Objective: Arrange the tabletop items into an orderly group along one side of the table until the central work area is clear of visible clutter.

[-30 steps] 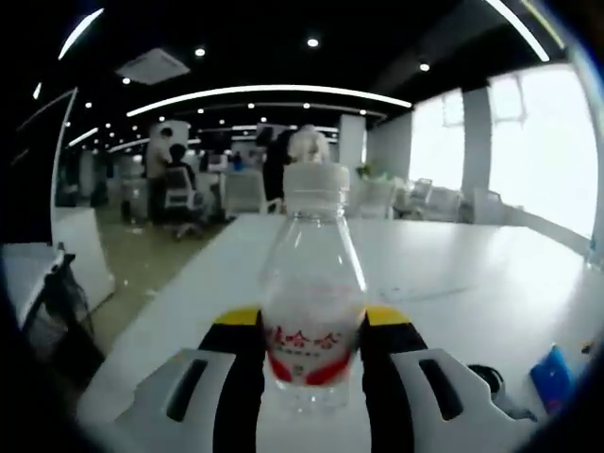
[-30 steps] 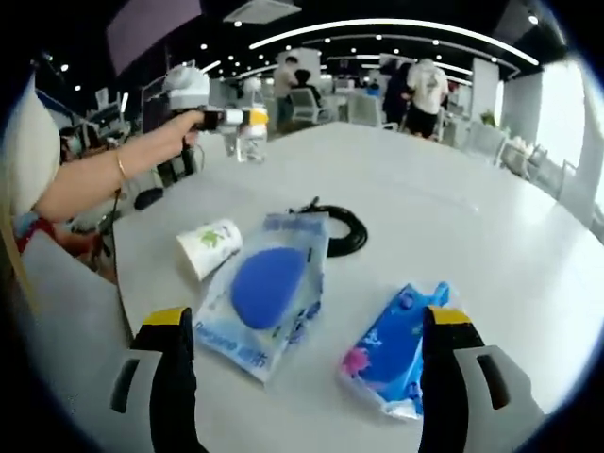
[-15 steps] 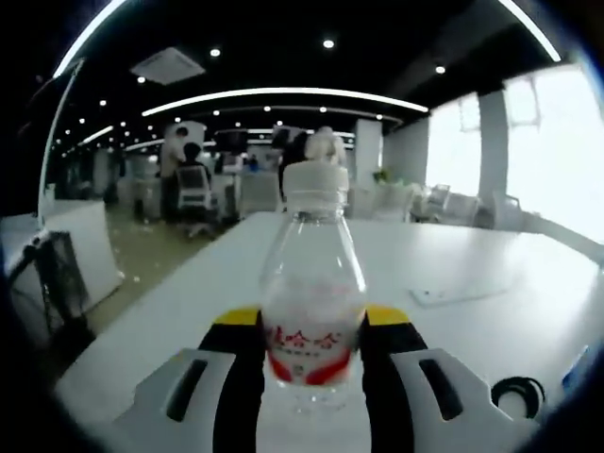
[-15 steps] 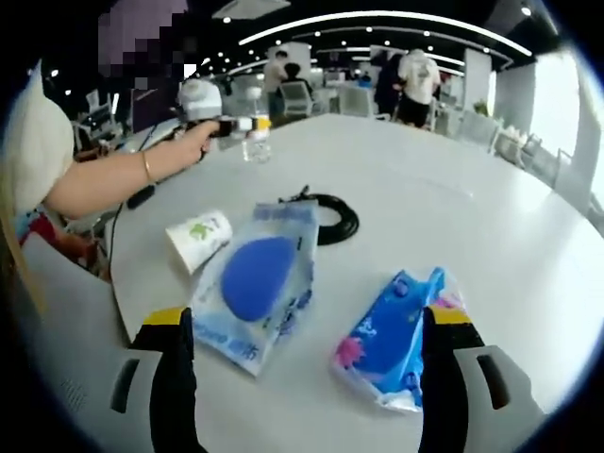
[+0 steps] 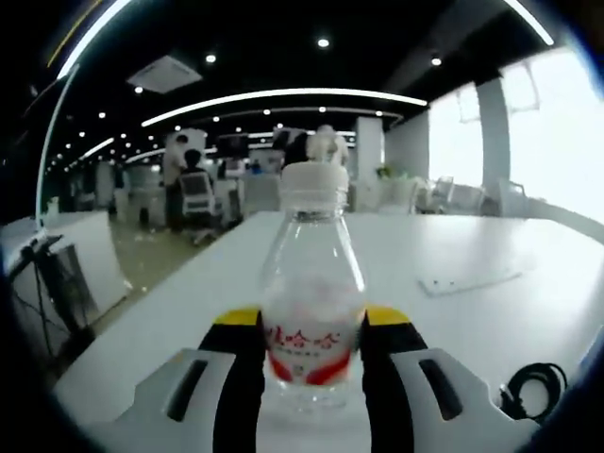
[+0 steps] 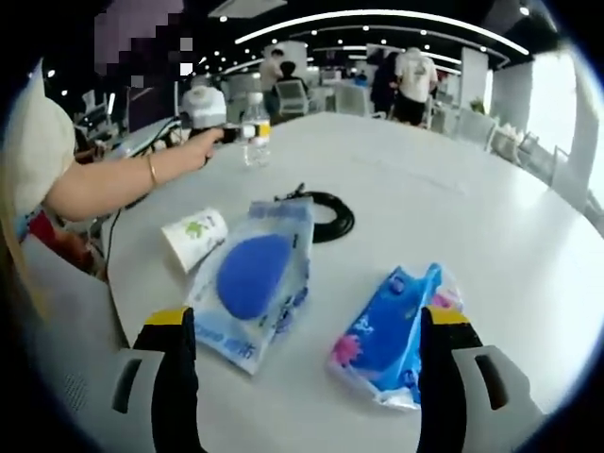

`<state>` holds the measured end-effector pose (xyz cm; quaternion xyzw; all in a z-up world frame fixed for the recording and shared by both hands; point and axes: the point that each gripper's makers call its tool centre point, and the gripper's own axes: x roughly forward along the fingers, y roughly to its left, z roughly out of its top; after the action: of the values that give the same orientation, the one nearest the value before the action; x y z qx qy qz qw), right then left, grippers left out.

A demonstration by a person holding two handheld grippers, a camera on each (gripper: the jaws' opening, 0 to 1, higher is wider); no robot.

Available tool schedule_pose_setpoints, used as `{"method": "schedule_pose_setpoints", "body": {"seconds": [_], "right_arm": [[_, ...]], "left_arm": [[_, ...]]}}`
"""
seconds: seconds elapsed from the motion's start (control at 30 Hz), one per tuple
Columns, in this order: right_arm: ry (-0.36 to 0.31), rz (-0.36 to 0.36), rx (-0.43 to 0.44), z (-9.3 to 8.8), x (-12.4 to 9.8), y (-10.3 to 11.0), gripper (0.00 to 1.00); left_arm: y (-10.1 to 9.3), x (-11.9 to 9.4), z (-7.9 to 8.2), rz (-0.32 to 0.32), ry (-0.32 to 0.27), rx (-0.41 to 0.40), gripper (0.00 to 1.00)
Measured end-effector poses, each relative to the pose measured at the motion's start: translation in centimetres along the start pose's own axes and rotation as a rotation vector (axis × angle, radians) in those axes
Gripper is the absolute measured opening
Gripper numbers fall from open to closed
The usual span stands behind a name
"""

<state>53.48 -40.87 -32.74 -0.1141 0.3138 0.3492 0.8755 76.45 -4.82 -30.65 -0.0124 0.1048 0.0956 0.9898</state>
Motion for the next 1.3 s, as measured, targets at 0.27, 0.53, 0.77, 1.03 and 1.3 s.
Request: {"method": "schedule_pose_setpoints", "body": {"seconds": [0.27,0.53,0.77,1.03,1.3], "right_arm": [[0.019,-0.003,-0.011,-0.2,0.1,0.2,0.97],[0.004,-0.001,0.025,0.2,0.0,0.1,0.97],[0.016,0.009,0.03,0.1,0.1,0.5,0.98],[0.025,0.023,0.03,0.0,0.2,0.9,0.99],[0.03,0.034,0.018,0.1,0.3,1.5,0.99]], "left_arm": [[-0.4,-0.5,-0.3,0.002,-0.005,0.026,0.37],[-0.2,-1.4,-0.6,0.04,0.004,0.014,0.37],[0.0,-1.7,-0.7,0.077,0.01,-0.006,0.37],[-0.1,-2.1,-0.7,0.077,0.012,-0.006,0.38],[0.0,-2.4,-0.7,0.081,0.015,0.002,0.38]]}}
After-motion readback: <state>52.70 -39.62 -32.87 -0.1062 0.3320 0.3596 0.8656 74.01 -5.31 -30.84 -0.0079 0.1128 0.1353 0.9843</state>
